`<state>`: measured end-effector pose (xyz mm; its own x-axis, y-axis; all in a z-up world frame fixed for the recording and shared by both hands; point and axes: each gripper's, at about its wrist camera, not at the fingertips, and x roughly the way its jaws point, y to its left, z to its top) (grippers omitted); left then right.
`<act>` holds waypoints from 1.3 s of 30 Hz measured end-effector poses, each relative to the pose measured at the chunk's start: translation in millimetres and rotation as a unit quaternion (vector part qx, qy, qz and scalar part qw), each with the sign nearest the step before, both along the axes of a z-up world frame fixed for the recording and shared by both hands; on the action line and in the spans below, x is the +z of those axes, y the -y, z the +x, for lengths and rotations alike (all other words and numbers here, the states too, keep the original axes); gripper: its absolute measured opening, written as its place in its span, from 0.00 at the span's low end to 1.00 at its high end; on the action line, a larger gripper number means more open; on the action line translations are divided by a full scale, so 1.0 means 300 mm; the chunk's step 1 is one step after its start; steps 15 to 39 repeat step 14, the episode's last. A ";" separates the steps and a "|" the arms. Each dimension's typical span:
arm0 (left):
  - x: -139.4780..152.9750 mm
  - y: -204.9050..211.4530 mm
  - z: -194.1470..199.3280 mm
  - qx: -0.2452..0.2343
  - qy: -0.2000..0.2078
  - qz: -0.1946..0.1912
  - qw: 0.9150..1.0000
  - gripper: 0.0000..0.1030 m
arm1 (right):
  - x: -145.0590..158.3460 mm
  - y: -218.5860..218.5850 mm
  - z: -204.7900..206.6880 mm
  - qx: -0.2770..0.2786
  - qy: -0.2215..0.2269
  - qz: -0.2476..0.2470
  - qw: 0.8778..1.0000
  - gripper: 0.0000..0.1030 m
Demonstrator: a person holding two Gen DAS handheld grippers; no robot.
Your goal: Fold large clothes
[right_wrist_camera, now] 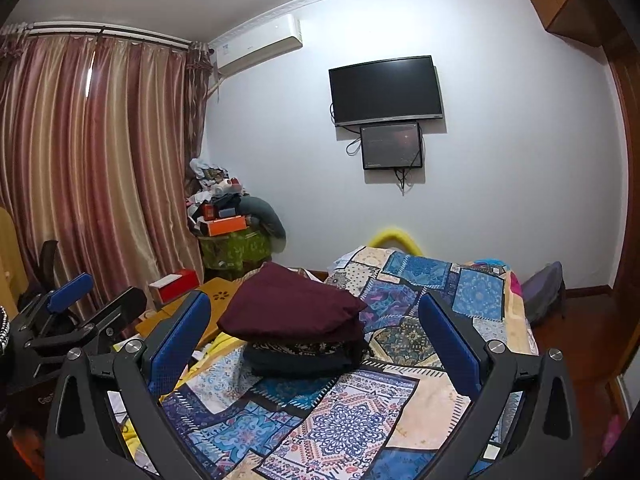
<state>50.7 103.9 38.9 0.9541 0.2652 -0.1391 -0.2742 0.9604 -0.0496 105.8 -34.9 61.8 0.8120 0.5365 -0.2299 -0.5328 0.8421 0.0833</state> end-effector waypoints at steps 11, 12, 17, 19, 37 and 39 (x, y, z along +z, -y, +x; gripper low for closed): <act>-0.019 -0.016 0.016 -0.001 -0.005 -0.008 1.000 1.00 | -0.014 -0.013 0.012 -0.008 -0.004 -0.010 1.000 1.00; -0.022 -0.021 0.020 -0.002 -0.007 -0.010 1.000 1.00 | -0.015 -0.016 0.014 -0.008 -0.005 -0.011 1.000 1.00; -0.027 -0.032 0.025 -0.001 -0.009 -0.015 1.000 1.00 | -0.017 -0.020 0.017 -0.008 -0.006 -0.014 1.000 1.00; -0.027 -0.032 0.025 -0.001 -0.009 -0.015 1.000 1.00 | -0.017 -0.020 0.017 -0.008 -0.006 -0.014 1.000 1.00; -0.027 -0.032 0.025 -0.001 -0.009 -0.015 1.000 1.00 | -0.017 -0.020 0.017 -0.008 -0.006 -0.014 1.000 1.00; -0.027 -0.032 0.025 -0.001 -0.009 -0.015 1.000 1.00 | -0.017 -0.020 0.017 -0.008 -0.006 -0.014 1.000 1.00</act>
